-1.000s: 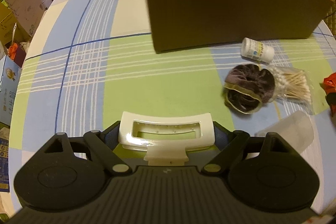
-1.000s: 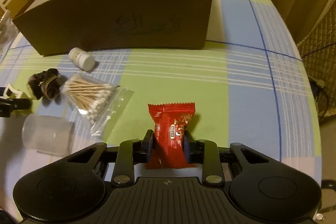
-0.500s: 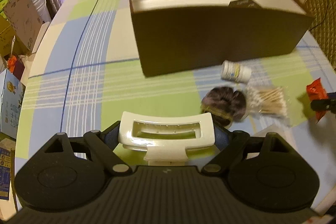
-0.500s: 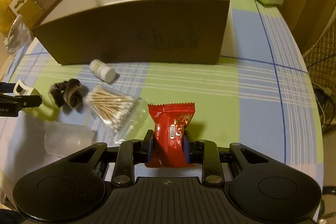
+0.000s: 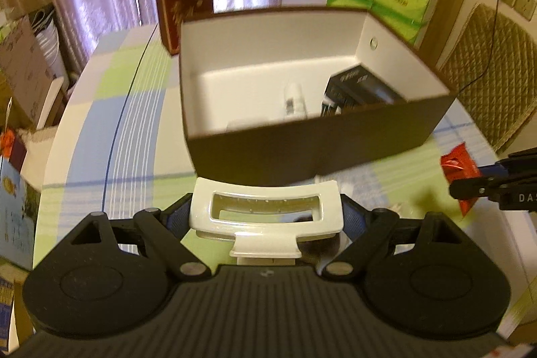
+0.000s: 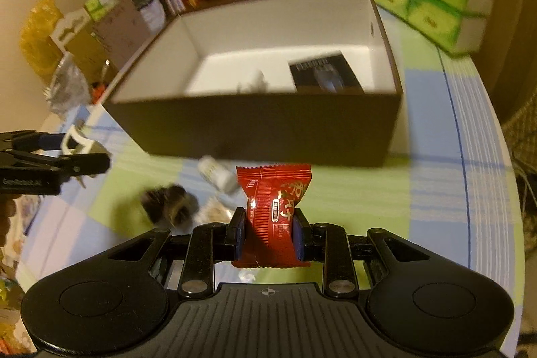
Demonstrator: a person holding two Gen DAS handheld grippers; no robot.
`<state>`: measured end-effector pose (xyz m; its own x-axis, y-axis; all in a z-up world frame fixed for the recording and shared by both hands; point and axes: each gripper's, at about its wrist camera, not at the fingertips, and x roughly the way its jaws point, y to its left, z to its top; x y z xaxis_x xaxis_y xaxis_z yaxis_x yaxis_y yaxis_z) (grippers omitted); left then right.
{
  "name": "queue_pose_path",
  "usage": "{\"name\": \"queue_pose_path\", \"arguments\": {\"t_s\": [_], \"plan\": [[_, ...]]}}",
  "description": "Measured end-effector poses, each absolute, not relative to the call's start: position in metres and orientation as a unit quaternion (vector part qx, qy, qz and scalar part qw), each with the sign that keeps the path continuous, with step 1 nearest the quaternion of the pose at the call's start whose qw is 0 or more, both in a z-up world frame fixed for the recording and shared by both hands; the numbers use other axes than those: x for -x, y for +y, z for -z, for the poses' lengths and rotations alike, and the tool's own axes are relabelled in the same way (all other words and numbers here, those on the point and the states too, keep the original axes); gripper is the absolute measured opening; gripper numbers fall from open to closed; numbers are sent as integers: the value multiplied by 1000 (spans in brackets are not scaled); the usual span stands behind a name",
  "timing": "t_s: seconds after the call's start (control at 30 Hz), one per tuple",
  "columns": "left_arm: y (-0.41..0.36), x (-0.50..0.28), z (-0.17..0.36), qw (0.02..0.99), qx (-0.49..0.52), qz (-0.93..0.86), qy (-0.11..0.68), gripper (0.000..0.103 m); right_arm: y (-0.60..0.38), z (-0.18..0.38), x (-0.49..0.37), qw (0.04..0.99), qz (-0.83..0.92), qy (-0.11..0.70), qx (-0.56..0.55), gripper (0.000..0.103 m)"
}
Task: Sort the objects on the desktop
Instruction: 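Carry the white holder and red candy packet into the open box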
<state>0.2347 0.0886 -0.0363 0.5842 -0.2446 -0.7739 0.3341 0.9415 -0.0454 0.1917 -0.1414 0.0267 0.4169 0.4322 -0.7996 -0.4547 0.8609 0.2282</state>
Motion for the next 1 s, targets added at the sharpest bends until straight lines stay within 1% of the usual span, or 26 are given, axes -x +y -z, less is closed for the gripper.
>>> {"name": "queue_pose_path", "arguments": {"t_s": [0.37,0.53,0.77,1.0], "plan": [[68,-284,4,903,-67,186,382,85,-111,-66,-242,853,-302,425,-3,25],[55,-315,-3,905,-80,191,372,85,-98,-73,-272,855,-308,417,-7,25],[45,-361,0,904,-84,188,376,85,-80,-71,-314,857,-303,417,-17,25],[35,-402,20,895,-95,189,392,85,-67,-58,-357,854,-290,431,-19,25]]}}
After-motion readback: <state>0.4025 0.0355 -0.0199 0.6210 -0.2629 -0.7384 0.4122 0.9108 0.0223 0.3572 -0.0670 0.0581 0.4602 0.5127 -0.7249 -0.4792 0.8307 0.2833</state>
